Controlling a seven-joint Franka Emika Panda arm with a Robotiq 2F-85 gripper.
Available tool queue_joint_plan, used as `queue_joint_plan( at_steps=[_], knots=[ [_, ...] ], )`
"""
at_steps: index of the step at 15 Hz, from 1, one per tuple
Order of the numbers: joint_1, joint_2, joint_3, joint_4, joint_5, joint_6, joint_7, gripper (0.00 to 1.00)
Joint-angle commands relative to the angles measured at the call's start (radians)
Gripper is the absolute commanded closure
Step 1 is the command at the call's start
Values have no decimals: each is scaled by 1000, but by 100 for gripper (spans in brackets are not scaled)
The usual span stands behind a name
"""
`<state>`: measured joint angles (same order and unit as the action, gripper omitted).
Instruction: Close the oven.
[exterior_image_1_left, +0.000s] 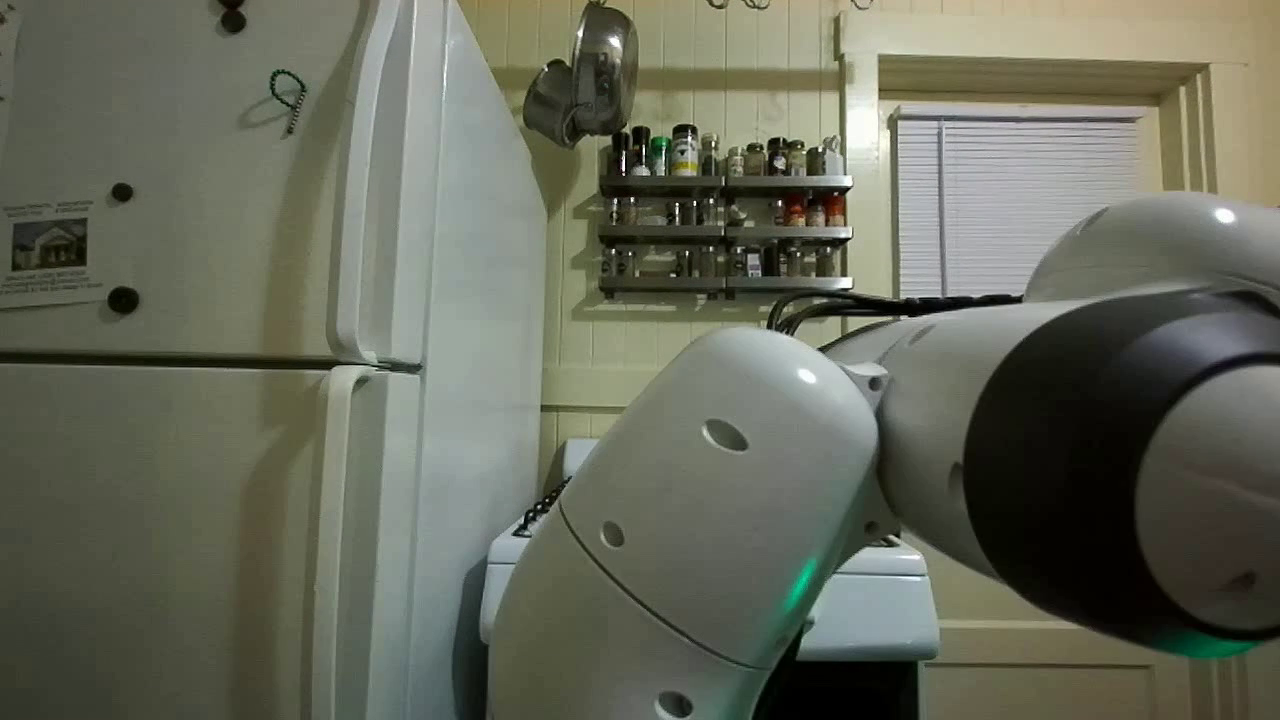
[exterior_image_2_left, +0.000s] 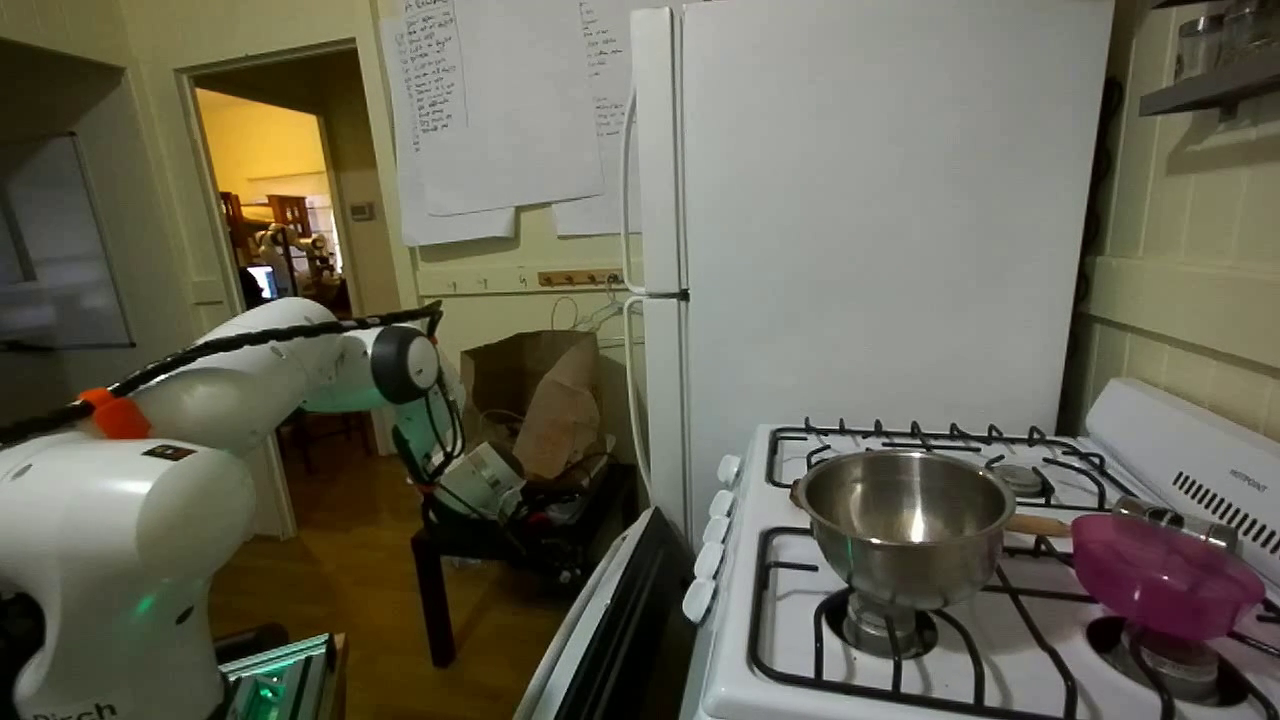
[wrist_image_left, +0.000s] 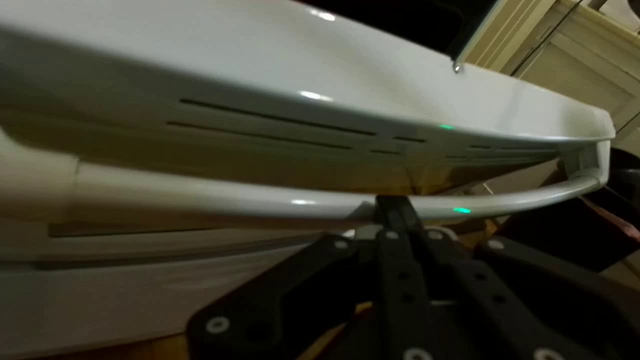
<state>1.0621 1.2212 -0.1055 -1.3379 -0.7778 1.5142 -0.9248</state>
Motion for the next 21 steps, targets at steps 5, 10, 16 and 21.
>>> queue_joint_plan(
  at_steps=[5,10,16,21],
  knots=[
    [-131,-170,165,-293,-192,-137,190,100],
    [-227,-209,271,-389,-234,-169,299,100],
    [-313,-181,355,-377,-254,-182,351,99],
    [-323,-181,361,-372,-257,-181,350,99]
  ],
)
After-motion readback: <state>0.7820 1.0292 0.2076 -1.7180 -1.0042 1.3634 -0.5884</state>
